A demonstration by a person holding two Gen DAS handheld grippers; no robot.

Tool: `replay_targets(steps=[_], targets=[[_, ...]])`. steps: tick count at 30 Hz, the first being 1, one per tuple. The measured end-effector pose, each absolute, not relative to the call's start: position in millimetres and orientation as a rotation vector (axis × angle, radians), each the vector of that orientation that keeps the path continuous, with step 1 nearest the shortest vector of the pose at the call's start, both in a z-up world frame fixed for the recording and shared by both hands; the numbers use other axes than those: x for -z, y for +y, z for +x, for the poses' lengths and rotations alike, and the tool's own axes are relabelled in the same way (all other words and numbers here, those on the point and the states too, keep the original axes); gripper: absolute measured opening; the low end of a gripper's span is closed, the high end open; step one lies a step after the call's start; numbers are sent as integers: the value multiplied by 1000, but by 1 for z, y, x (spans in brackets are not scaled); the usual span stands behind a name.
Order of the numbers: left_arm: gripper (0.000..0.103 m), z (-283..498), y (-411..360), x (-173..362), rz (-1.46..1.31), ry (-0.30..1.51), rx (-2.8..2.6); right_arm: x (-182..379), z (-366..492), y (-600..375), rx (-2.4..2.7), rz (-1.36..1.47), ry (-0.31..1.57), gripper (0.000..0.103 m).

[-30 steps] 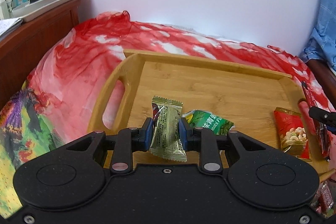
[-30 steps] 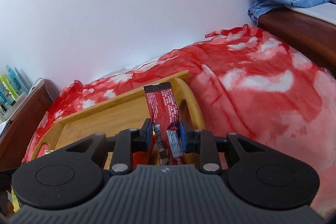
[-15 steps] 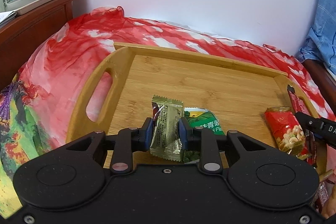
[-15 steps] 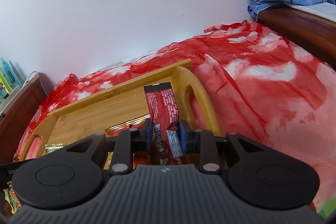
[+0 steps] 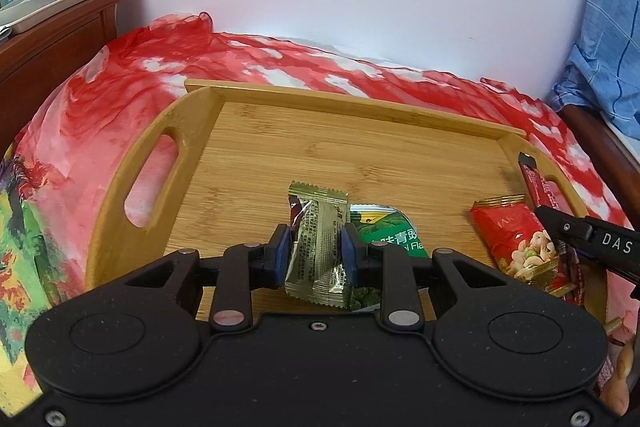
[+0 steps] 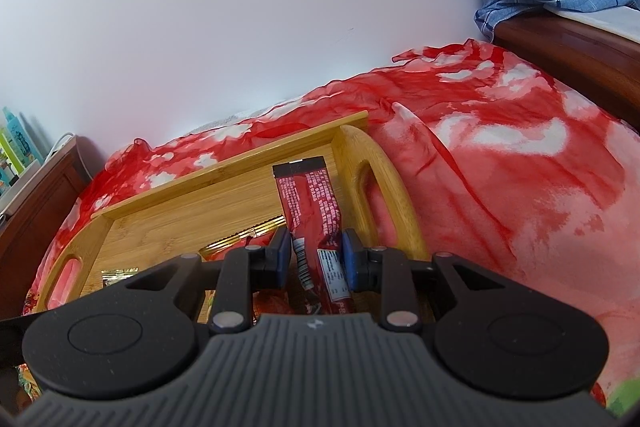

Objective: Organize snacks
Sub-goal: 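Open both tools to drop the items on the tray and withdraw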

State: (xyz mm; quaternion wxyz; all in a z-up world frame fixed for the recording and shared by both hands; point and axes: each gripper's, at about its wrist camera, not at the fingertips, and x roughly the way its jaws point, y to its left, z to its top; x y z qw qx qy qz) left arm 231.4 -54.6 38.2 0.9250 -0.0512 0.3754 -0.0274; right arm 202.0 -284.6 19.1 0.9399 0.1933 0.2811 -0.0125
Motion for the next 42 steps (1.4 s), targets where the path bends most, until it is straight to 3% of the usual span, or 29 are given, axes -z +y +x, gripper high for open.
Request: replay_targets(steps=[6,8,10,15,20,23,33,42], targets=[[28,232,-56,-39,-98,774,52,-20,202,-283,25,388,571,40],[37,231,-56,-41,-95,779,44,-21,201,-283,31,384,561,40],[41,230,-55,-43,-89,775,39,-23,199,-282,33,373,548,57],[54,221,-52,-52,-65,756,32,-30,192,-279,33,333,507,65],[79,205,-49,-63,-47,726,52,-31,179,-282,8,359,472,72],[86,191,-50,-69,-16,700,66,-30,163,-282,-3,348,447,77],[99,140,-48,-73,-23,690,127,-33,104,-271,-27,208,364,91],[100,103,-46,-61,26,697,127,-21,57,-240,-30,114,352,95]])
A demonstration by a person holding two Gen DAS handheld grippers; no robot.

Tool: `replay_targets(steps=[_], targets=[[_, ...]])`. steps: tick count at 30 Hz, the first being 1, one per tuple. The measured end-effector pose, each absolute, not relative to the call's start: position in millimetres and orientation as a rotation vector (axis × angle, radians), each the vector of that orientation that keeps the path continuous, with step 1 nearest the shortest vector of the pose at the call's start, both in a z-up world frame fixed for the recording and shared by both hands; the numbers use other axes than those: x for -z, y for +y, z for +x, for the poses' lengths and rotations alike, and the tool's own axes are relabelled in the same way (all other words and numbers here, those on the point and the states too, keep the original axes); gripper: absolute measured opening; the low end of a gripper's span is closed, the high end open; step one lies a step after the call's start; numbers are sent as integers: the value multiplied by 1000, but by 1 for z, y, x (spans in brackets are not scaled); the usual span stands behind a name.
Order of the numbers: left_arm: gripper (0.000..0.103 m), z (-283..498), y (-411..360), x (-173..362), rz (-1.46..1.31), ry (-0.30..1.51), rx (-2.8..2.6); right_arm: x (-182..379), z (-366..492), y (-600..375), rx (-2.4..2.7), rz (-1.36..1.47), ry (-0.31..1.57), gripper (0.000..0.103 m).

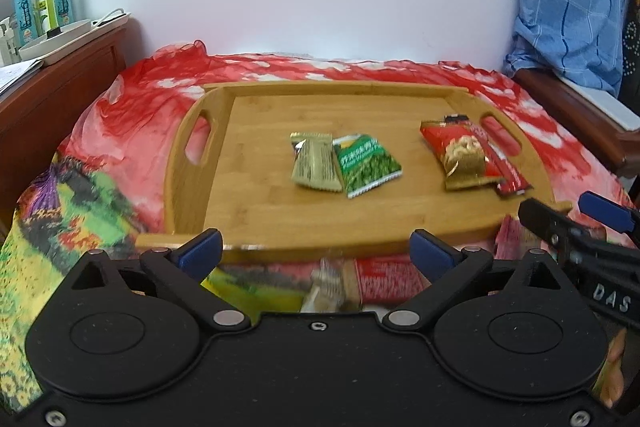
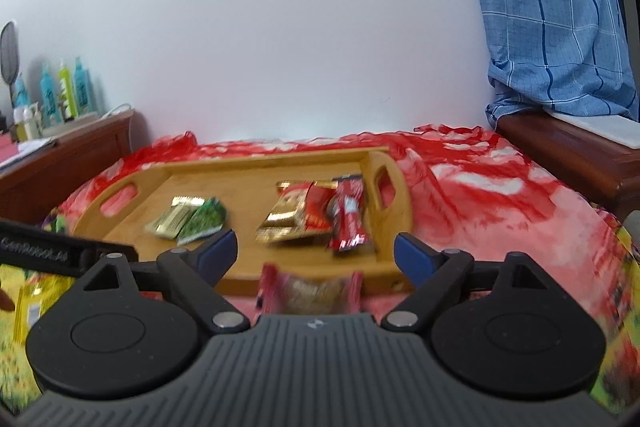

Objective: Organize snacks
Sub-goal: 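Open both tools to drop the items on the tray and withdraw, then move both tools back over the remaining snack pile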

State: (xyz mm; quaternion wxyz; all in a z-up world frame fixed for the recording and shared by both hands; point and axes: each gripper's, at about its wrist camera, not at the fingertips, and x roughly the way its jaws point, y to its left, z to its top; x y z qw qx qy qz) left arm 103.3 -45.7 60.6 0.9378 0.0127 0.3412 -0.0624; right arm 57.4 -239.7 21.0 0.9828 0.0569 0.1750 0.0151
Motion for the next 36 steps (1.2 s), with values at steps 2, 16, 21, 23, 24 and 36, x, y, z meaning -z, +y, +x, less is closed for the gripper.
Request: replay_targets(steps=[2,16,21,23,24,36], targets=[[101,97,-44,-58,24,698,127,-18,49,-235,-31,110,359,98],[103,60,-33,-35,11,715,141,3,12,-217,59,120,462,99],[102,50,-31,-29,24,710,131,12,6,-215,81,166,511,97],[102,46,-30,-29,26,698,130,13,5,-215,86,175,516,96],[101,44,-30,-29,26,692,130,13,4,-215,91,173,516,95],[54,31,-45,-39,44,649,241,17,8,-212,87,163,527,74]])
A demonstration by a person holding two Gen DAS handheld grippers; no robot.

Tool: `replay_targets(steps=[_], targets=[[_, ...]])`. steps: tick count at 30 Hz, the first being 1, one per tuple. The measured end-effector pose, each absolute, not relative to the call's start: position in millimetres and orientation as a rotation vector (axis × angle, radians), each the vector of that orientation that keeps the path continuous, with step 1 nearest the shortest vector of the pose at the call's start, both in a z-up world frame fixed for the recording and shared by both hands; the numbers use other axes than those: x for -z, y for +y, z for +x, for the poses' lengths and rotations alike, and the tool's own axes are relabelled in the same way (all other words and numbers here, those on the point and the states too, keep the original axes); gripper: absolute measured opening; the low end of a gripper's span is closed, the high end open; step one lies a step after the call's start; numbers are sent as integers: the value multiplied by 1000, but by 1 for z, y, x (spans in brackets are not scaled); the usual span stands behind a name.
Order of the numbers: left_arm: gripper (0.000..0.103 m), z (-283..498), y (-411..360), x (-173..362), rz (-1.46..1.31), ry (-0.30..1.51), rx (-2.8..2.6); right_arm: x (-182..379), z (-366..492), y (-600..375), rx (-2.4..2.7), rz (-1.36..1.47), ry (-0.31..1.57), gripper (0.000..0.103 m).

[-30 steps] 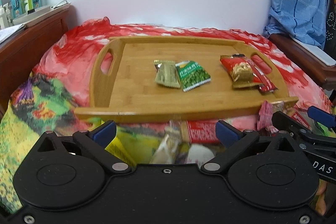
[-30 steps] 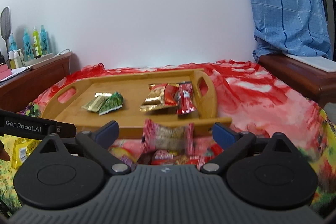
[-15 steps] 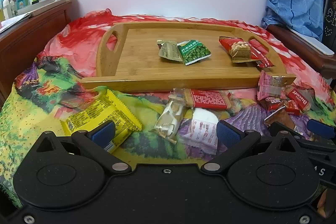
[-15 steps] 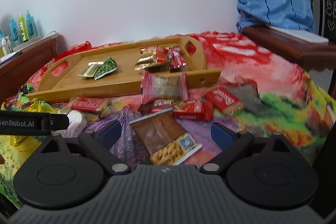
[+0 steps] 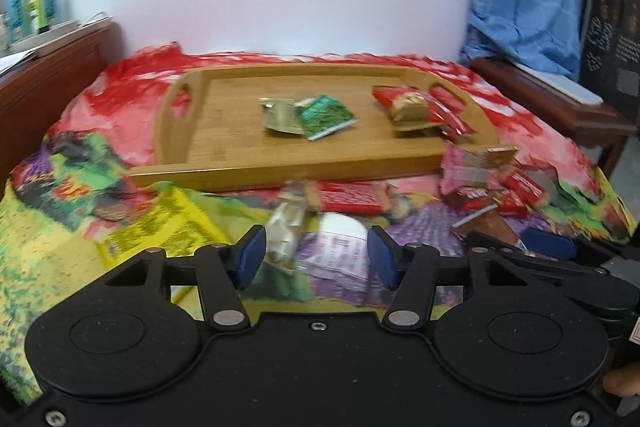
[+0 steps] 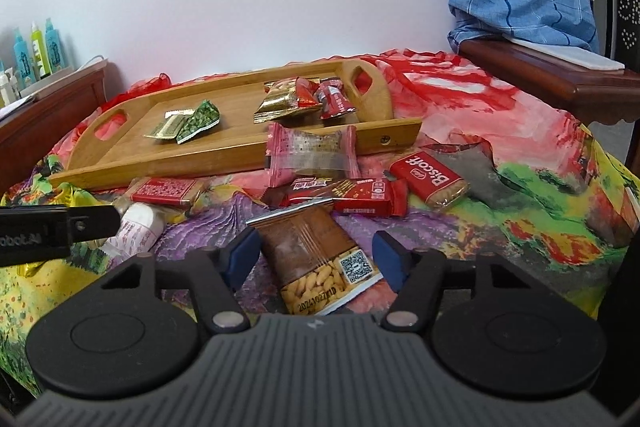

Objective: Organize snacks
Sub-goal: 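Move both tools back over the remaining snack pile, then grasp a white candy with left tool while right tool grasps brown peanut bar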

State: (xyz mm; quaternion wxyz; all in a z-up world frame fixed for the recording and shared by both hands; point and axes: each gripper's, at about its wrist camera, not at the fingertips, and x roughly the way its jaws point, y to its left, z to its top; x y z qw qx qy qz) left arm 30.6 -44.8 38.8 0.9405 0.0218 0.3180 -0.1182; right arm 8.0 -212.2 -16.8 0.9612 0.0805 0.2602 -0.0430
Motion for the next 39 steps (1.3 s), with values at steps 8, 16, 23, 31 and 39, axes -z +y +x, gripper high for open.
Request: replay_targets(steps=[8,16,23,31,39], targets=[[54,45,-64,-27,87,689,249,19,11,-207,86,130,534,73],[46,51,-76,-21,138,697,269,22,14,-193,103,29,536,68],[42,48,-69,-16,95,744,255,19,10,-195,108,41,524,61],[43,51,-67,-15,66,744,249,21,12,-197,102,59,536,62],[33,52,-71,-14,70,734,248,24,17,-192,86,30,539,65]])
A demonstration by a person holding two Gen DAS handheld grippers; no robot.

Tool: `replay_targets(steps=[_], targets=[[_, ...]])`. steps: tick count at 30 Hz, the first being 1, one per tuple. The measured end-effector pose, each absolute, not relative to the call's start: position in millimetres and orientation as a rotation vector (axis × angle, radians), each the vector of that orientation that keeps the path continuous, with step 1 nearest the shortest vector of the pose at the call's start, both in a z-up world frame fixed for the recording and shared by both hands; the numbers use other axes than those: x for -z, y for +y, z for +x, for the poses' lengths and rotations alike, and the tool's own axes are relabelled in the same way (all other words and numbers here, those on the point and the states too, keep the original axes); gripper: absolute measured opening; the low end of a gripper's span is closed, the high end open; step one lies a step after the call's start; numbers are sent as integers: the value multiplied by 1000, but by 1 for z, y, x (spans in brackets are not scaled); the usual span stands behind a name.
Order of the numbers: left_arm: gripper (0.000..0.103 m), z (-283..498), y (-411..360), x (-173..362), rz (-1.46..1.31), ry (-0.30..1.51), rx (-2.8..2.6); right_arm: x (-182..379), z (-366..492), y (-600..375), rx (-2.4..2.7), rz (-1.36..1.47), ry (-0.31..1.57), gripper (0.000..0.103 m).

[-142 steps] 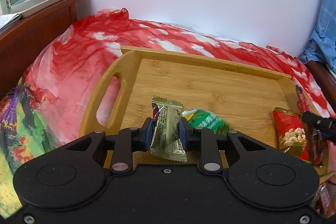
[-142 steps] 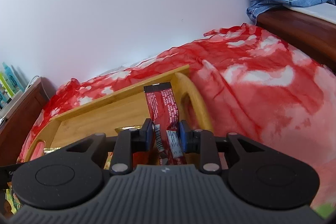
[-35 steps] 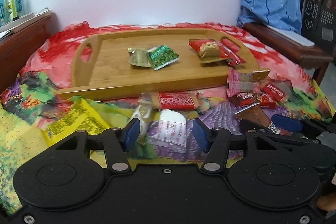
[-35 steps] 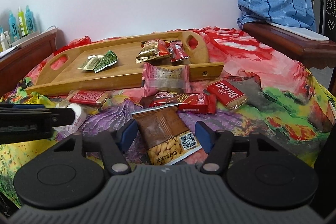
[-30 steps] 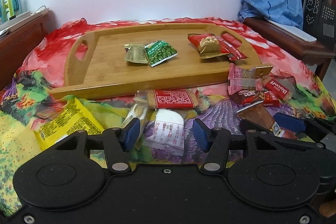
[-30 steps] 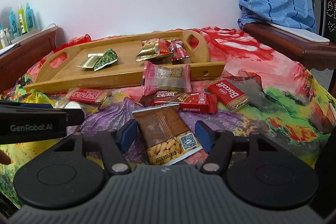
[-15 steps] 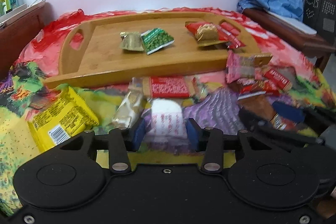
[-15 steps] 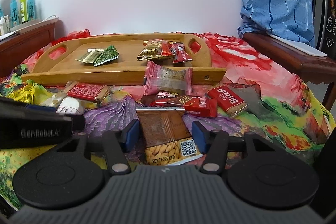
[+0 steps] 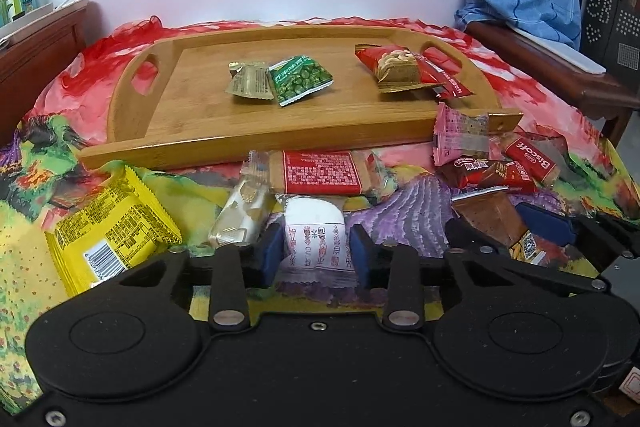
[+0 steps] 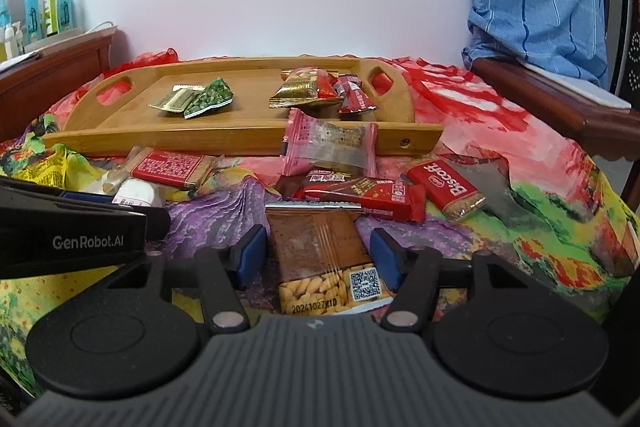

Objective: Organize snacks
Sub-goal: 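Grasp a white candy with left tool while right tool grasps brown peanut bar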

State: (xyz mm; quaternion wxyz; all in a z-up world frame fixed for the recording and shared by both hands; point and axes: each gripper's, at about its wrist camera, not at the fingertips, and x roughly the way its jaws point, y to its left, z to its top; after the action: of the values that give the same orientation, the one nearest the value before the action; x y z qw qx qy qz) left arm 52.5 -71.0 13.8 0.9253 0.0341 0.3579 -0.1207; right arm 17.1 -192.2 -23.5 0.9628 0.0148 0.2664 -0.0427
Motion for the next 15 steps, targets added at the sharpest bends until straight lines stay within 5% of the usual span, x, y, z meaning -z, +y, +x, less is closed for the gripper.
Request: replay_targets(steps=[4,15], targets=[[31,51,-70,-17,51,739,240,21,15,-193,79,41,531,48],[31,38,-60,-39,38,706,217,2,1,-198,11,89,490,48]])
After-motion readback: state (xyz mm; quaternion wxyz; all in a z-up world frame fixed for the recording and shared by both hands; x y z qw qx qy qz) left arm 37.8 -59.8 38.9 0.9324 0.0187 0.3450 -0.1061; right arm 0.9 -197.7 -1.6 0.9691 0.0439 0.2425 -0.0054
